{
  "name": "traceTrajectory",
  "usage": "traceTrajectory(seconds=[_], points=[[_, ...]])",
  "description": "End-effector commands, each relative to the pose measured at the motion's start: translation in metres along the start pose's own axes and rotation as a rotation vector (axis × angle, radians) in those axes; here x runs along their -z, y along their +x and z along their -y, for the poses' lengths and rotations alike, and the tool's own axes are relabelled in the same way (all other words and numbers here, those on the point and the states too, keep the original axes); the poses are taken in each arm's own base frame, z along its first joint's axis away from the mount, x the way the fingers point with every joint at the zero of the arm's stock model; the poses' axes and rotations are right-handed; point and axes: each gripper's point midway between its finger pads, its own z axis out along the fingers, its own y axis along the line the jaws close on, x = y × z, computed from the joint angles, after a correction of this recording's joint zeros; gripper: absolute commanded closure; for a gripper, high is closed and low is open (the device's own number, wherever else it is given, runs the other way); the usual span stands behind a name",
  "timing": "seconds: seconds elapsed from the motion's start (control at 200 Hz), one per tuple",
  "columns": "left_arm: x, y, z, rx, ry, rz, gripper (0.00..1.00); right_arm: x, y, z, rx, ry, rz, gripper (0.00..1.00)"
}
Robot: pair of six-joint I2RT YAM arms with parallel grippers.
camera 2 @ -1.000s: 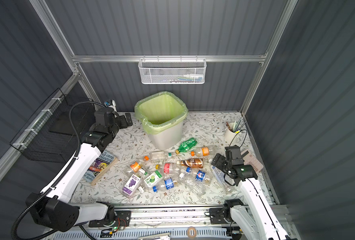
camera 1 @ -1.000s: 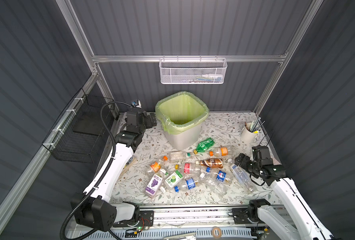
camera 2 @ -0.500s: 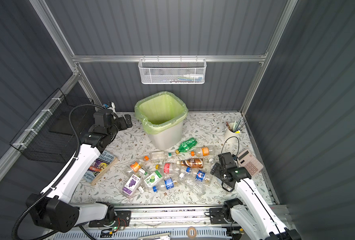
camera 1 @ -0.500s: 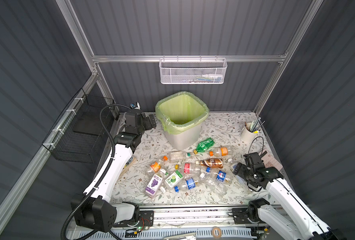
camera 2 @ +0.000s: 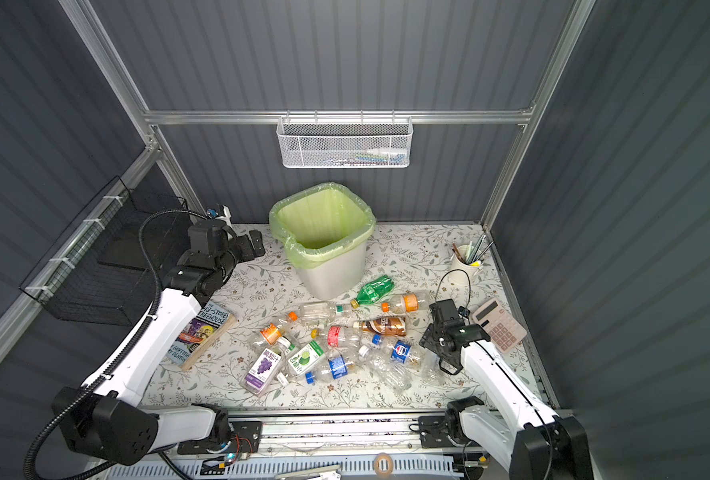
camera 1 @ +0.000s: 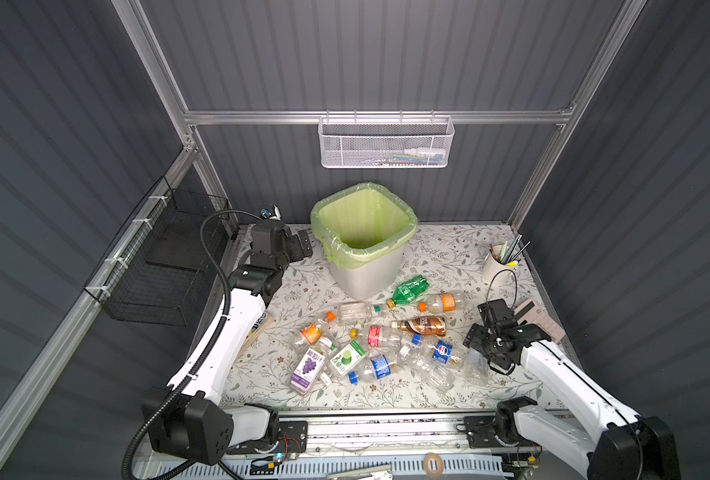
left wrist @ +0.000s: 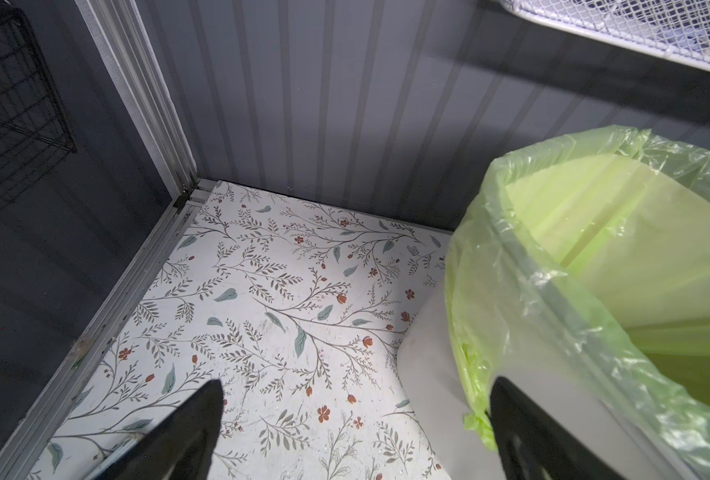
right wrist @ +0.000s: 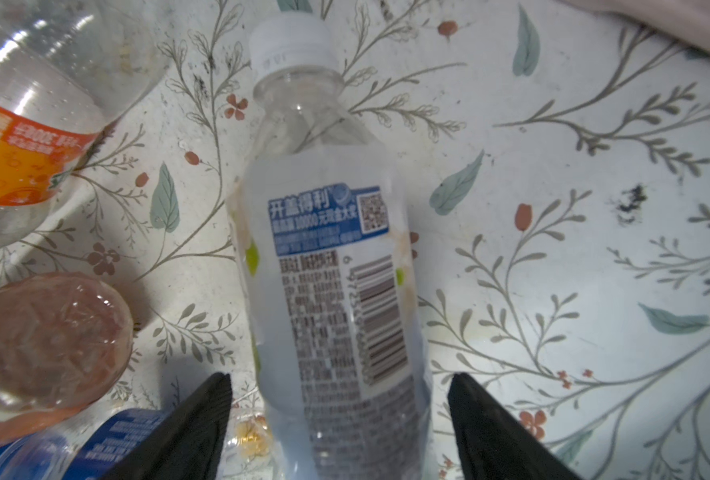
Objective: Throw the plastic bottles in the bin
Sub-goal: 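Grasp the clear white-capped water bottle with the right gripper while the left gripper withdraws, then carry the water bottle over the bin with the right gripper and release it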
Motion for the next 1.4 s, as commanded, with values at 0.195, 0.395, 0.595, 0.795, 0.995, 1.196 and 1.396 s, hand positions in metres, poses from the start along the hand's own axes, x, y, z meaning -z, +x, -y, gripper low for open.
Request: traceTrajectory(seconds=[0.195, 0.395, 0.595, 0.795, 0.995, 1.196, 1.396], points=[[0.007, -0.005, -0.001, 0.024, 0.013, 0.007, 0.0, -0.012, 0.001, 0.005, 0.021, 0.036, 0.01, 0.33], [0.005, 0.0, -0.005, 0.038, -0.002, -0.007, 0.0, 0.005, -0.013, 0.006, 0.027, 0.021, 0.09, 0.45], [-0.001, 0.012, -0.018, 0.073, -0.05, -0.033, 0.0, 0.062, -0.053, -0.004, 0.002, -0.102, 0.306, 0.45], [-0.011, 0.036, -0.032, 0.109, -0.085, -0.082, 0.0, 0.148, -0.105, -0.049, 0.069, -0.374, 0.486, 0.45], [-0.016, 0.069, -0.045, 0.102, -0.131, -0.141, 0.0, 0.227, -0.149, -0.122, 0.107, -0.688, 0.551, 0.46], [-0.013, 0.091, -0.058, 0.07, -0.18, -0.171, 0.0, 0.293, -0.166, -0.231, 0.201, -1.074, 0.535, 0.47], [-0.015, 0.106, -0.06, 0.043, -0.182, -0.219, 0.0, 0.323, -0.133, -0.358, 0.468, -1.268, 0.326, 0.43]])
